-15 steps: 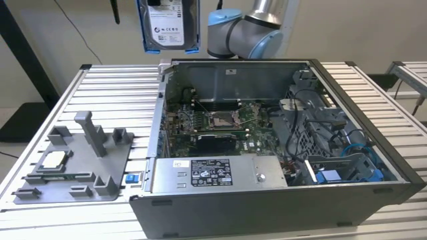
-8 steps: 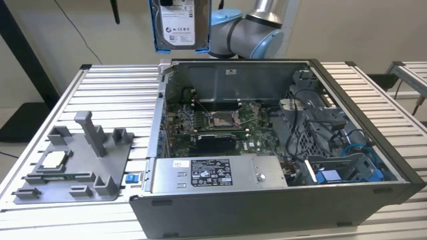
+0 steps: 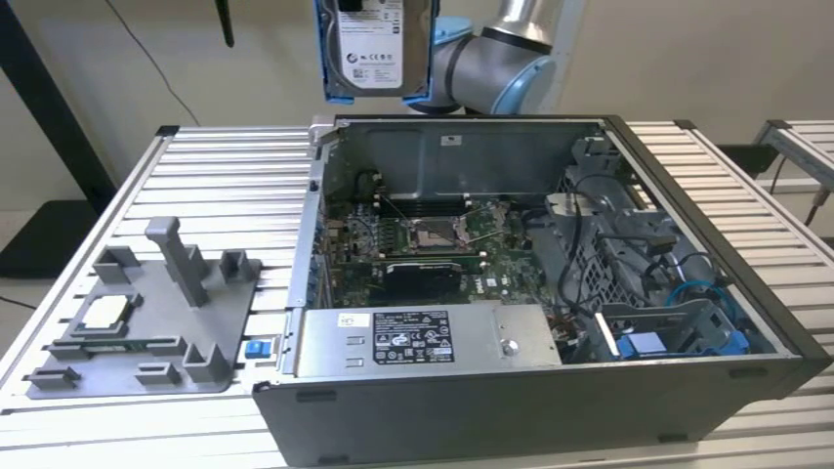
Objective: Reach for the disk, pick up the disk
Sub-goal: 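Pick up the disk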
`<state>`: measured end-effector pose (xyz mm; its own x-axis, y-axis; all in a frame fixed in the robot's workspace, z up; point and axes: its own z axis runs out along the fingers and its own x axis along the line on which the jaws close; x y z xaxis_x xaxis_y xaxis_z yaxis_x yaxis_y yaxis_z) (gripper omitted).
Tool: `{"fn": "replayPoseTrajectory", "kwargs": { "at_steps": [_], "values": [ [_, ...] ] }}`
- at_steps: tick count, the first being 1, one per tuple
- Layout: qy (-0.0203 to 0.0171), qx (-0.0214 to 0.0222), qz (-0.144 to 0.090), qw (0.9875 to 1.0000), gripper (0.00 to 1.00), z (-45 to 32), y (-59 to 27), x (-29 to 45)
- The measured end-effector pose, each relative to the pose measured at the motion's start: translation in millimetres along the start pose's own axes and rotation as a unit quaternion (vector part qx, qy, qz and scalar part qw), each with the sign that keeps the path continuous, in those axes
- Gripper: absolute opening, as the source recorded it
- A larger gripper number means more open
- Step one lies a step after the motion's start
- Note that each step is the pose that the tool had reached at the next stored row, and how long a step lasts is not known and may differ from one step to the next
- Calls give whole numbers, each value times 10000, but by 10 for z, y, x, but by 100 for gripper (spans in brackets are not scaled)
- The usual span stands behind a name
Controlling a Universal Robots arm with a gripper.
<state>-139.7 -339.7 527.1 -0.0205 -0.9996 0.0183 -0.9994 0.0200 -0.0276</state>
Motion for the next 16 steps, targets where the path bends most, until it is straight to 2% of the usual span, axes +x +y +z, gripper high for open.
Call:
{"fn": "replayPoseTrajectory", "kwargs": {
  "at_steps": [16],
  "values": [
    [0, 0, 0, 10000, 0, 13, -505, -10]
  ]
}}
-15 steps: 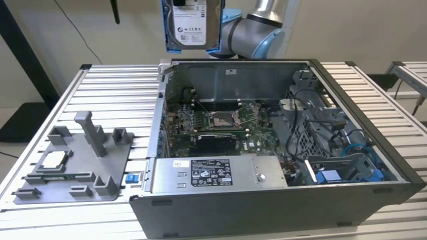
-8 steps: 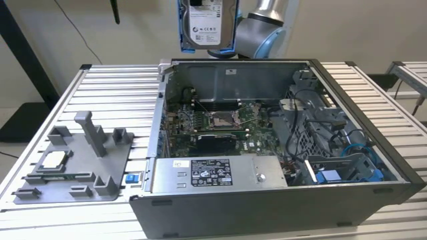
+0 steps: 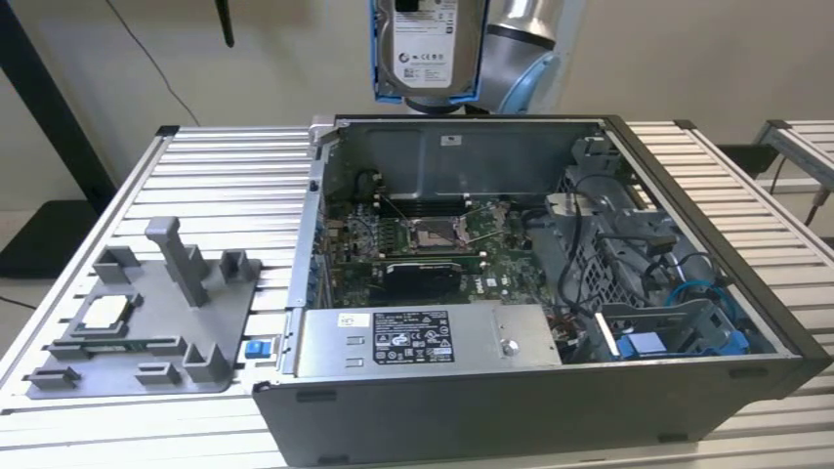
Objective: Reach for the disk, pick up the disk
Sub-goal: 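Pick up the disk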
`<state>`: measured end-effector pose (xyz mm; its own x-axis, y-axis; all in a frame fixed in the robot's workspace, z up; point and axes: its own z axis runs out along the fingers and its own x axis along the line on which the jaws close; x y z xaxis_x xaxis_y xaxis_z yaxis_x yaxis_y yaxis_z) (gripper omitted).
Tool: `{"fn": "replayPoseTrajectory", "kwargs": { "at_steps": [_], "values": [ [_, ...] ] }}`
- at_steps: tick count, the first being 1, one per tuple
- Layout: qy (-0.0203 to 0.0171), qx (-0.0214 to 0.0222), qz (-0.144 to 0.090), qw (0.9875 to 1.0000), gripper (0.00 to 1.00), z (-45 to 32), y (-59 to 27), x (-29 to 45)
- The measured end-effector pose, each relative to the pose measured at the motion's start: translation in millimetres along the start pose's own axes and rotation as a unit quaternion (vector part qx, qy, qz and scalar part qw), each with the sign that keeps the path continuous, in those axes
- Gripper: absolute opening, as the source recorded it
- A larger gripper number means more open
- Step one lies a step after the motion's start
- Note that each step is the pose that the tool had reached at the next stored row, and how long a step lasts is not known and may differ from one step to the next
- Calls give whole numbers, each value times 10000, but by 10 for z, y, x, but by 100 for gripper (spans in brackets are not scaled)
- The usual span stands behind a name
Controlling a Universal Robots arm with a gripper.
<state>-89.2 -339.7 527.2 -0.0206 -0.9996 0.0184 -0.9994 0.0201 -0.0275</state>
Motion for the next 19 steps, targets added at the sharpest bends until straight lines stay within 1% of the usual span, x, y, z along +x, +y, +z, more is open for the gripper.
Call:
{"fn": "replayPoseTrajectory", "kwargs": {
  "at_steps": [11, 19],
  "values": [
    [0, 0, 0, 10000, 0, 9, -329, -7],
    [0, 0, 1, 10000, 0, 15, -553, -11]
  ]
}}
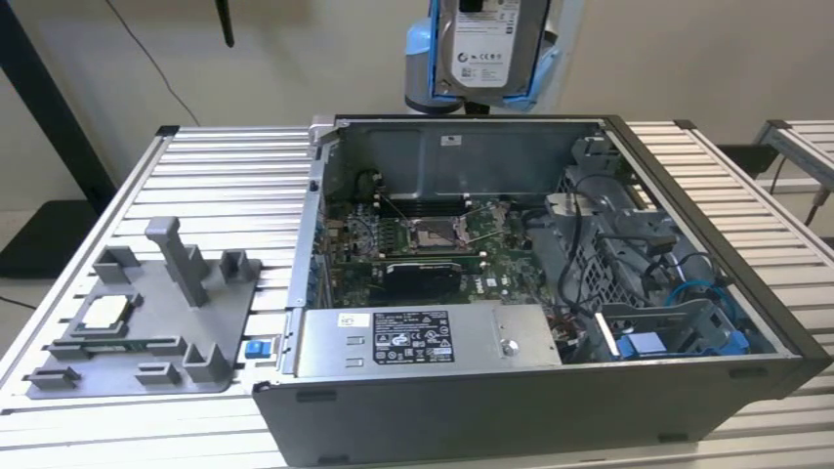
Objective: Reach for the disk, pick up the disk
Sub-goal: 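Pick up the disk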
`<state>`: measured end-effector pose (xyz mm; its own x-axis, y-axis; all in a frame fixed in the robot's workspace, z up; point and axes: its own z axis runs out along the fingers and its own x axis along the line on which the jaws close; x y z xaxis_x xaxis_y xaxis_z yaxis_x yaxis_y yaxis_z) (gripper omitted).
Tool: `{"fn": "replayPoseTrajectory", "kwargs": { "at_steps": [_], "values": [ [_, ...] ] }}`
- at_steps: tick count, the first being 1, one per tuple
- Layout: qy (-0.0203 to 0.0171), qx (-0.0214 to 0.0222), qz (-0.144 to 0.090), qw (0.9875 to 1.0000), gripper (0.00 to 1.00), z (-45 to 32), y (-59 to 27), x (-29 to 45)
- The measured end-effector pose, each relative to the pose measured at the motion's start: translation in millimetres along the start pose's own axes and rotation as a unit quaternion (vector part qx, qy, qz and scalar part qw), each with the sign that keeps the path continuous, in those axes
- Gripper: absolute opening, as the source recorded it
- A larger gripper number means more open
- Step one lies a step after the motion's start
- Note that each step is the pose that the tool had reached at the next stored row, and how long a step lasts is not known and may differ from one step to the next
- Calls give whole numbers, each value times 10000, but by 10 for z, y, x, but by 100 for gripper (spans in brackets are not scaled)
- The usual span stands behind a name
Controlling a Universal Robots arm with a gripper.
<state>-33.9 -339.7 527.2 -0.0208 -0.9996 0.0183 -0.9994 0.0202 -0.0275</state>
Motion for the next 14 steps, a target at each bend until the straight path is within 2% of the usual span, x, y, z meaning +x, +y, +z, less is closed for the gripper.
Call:
{"fn": "replayPoseTrajectory", "kwargs": {
  "at_steps": [14],
  "values": [
    [0, 0, -1, 10000, 0, 10, -374, -8]
  ]
}}
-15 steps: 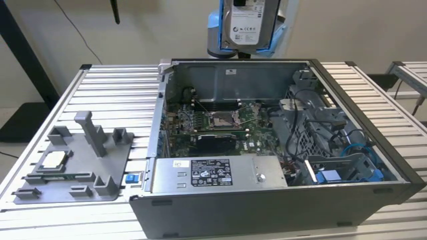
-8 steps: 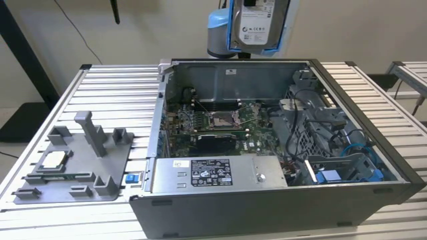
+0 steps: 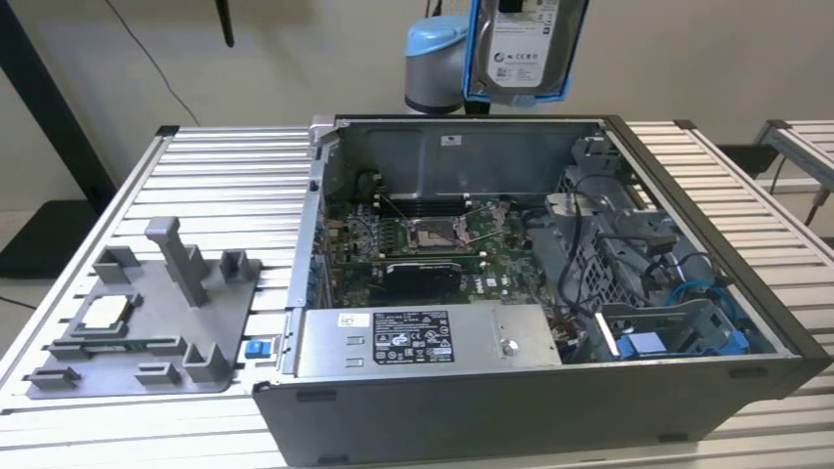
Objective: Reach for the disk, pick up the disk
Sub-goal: 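Pick up the disk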
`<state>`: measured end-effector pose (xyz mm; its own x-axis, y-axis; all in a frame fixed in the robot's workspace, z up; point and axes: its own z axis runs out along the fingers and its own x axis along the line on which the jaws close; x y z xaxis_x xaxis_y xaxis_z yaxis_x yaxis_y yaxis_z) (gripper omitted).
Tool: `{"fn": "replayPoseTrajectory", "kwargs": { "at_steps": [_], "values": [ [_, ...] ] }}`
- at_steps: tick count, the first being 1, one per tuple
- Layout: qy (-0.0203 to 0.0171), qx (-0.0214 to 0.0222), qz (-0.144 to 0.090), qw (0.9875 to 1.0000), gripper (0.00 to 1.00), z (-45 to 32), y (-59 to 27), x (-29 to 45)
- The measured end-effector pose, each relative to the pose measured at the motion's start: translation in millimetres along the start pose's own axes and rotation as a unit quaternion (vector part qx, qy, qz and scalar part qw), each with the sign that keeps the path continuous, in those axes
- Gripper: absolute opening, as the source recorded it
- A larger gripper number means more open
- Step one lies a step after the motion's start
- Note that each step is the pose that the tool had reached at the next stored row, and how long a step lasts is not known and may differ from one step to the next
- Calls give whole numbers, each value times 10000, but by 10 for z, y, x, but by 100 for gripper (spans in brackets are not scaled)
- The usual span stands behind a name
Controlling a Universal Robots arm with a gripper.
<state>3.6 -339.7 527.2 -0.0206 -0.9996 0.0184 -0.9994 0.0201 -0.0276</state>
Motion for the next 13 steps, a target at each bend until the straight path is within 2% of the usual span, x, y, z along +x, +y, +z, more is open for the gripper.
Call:
{"fn": "replayPoseTrajectory", "kwargs": {
  "at_steps": [3, 4, 13],
  "values": [
    [1, 0, 0, 10000, 0, 2, -87, -2],
    [-1, 0, 0, 10000, 0, 5, -149, -3],
    [0, 0, 0, 10000, 0, 11, -403, -8]
  ]
}}
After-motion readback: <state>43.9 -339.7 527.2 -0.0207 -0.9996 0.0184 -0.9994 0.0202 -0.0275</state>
